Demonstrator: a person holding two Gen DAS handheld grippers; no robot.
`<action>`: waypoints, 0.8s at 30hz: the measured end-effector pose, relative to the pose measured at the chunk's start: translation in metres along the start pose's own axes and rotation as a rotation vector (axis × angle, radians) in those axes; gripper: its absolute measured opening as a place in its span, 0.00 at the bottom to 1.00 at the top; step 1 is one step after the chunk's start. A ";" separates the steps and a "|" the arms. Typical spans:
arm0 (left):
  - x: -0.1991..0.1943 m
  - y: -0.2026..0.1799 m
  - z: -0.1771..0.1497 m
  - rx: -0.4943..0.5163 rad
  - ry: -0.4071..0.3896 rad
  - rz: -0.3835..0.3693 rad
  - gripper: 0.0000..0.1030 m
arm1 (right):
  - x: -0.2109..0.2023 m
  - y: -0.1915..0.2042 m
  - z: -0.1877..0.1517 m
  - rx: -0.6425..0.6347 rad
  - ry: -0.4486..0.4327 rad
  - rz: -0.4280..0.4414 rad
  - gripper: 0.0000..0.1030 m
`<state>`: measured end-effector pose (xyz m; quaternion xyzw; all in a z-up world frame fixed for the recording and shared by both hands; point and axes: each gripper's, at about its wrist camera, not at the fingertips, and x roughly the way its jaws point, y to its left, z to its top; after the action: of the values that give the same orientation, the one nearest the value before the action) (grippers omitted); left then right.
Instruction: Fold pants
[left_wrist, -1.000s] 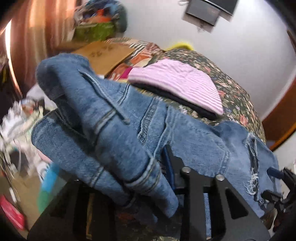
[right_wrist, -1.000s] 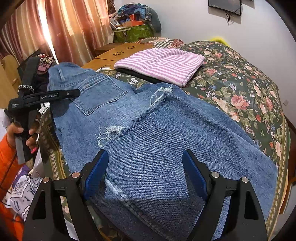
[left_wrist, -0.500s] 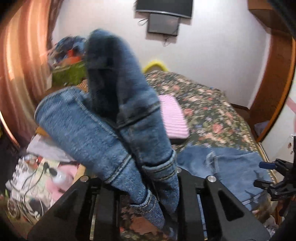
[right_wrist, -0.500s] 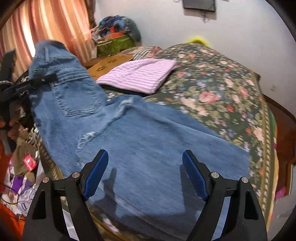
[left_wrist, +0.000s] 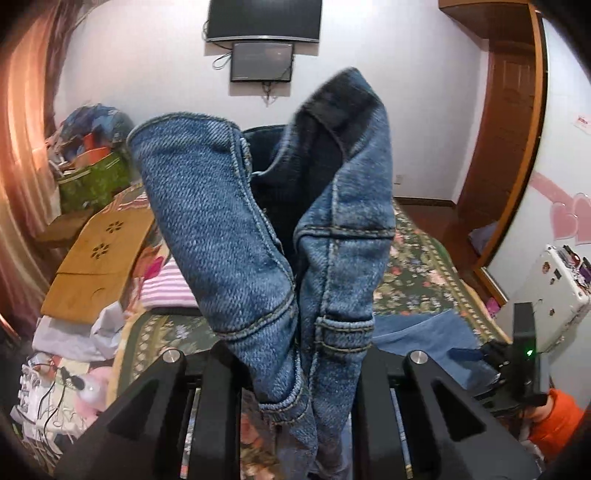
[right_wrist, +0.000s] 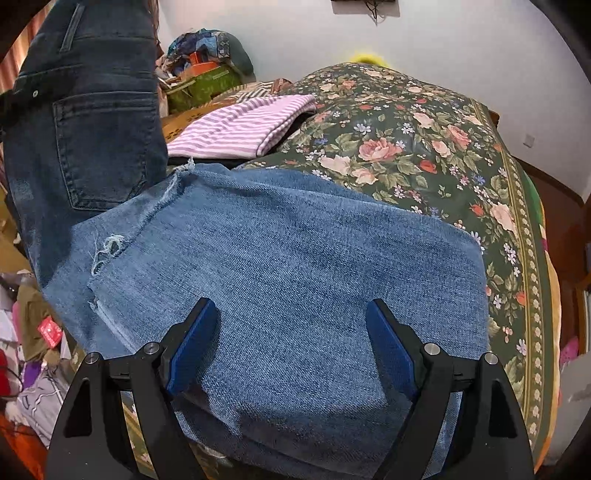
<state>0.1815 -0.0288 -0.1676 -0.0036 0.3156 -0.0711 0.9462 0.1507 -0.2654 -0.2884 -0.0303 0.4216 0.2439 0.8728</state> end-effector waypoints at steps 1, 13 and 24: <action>0.000 -0.004 0.002 0.006 0.000 -0.012 0.14 | -0.003 -0.002 0.000 0.008 -0.005 0.007 0.79; 0.022 -0.074 0.019 0.094 0.059 -0.166 0.14 | 0.000 -0.027 -0.016 0.069 -0.008 0.054 0.81; 0.047 -0.150 0.011 0.206 0.112 -0.280 0.14 | -0.015 -0.038 -0.019 0.140 -0.066 0.093 0.79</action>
<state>0.2053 -0.1841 -0.1787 0.0534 0.3551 -0.2342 0.9035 0.1463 -0.3098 -0.2947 0.0587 0.4095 0.2551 0.8740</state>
